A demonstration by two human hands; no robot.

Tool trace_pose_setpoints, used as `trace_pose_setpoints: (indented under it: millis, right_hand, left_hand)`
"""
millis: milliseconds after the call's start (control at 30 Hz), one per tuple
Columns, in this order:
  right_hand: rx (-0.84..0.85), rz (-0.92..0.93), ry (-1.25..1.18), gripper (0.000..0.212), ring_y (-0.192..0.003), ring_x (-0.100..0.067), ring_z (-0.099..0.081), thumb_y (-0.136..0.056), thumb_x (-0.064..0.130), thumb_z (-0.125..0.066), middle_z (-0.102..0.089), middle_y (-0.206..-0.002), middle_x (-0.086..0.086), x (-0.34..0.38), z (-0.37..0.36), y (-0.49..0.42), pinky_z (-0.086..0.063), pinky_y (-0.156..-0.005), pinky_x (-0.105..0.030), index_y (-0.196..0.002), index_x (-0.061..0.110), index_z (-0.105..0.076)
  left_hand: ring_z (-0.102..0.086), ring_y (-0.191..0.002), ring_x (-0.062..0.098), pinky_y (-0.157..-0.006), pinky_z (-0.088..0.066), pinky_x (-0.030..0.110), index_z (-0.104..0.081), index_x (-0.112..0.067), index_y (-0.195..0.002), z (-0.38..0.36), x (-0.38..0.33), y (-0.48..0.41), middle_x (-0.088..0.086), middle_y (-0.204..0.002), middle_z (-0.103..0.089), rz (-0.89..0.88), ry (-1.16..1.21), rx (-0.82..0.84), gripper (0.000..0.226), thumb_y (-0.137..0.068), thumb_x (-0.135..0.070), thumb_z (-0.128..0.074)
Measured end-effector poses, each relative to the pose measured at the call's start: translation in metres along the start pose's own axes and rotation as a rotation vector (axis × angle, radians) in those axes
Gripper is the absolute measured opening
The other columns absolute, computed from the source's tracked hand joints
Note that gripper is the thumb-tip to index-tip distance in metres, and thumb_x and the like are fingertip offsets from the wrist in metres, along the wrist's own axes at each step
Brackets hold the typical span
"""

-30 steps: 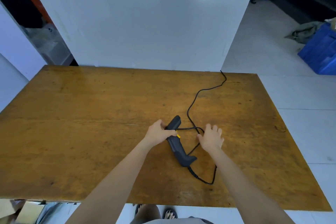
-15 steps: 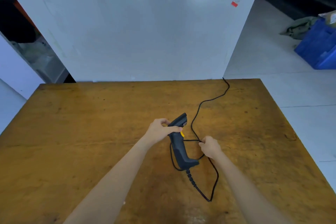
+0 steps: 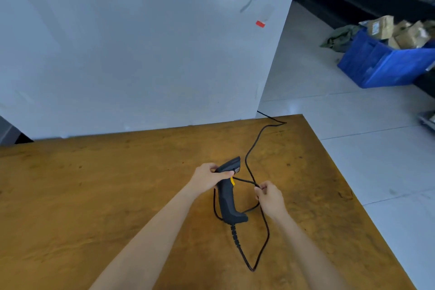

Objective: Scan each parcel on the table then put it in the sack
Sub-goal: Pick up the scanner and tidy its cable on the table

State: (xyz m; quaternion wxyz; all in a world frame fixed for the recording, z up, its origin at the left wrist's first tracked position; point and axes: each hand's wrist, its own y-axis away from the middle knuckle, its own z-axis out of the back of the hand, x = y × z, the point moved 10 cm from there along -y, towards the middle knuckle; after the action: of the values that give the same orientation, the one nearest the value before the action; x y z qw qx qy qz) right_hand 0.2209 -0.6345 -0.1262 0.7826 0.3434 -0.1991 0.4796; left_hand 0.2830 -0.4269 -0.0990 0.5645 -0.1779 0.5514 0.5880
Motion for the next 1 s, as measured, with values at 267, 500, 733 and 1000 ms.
trace_pose_setpoints:
  millis: [267,500,733,1000]
  right_hand:
    - [0.019,-0.045,0.034,0.016,-0.081,-0.025,-0.061,-0.097,0.024,-0.05,-0.068,-0.09,-0.008,-0.013,0.019,-0.076,-0.042,-0.067,-0.029,-0.097,0.009,-0.056]
    - [0.008,-0.073,0.122,0.018,-0.091,-0.025,-0.063,-0.097,0.025,-0.051,-0.065,-0.096,-0.006,-0.02,0.022,-0.112,-0.04,-0.068,-0.027,-0.106,0.01,-0.058]
    - [-0.042,-0.073,0.185,0.018,-0.088,-0.022,-0.057,-0.095,0.026,-0.055,-0.055,-0.109,-0.006,-0.016,0.025,-0.127,-0.041,-0.071,-0.028,-0.105,0.013,-0.06]
    - [-0.069,-0.032,0.146,0.02,-0.091,-0.024,-0.058,-0.091,0.025,-0.061,-0.052,-0.112,-0.006,-0.012,0.03,-0.111,-0.045,-0.072,-0.03,-0.107,0.015,-0.056]
  left_hand:
    - [-0.067,-0.083,0.011,-0.064,-0.051,0.019,-0.062,-0.018,-0.111,-0.034,-0.007,-0.075,-0.001,-0.103,-0.07,0.038,-0.048,-0.021,0.05,-0.08,-0.057,-0.068]
    - [-0.061,-0.11,0.02,-0.079,-0.051,0.026,-0.066,-0.019,-0.115,-0.028,-0.01,-0.125,-0.006,-0.106,-0.067,-0.007,-0.122,-0.141,0.051,-0.081,-0.057,-0.065]
    - [-0.056,-0.113,0.024,-0.091,-0.051,0.041,-0.057,-0.026,-0.128,-0.026,-0.008,-0.131,0.005,-0.122,-0.05,0.023,-0.288,-0.292,0.063,-0.081,-0.067,-0.058]
    - [-0.054,-0.121,0.02,-0.095,-0.048,0.038,-0.051,-0.025,-0.137,-0.018,-0.016,-0.115,0.0,-0.131,-0.056,-0.001,-0.387,-0.333,0.064,-0.087,-0.064,-0.052]
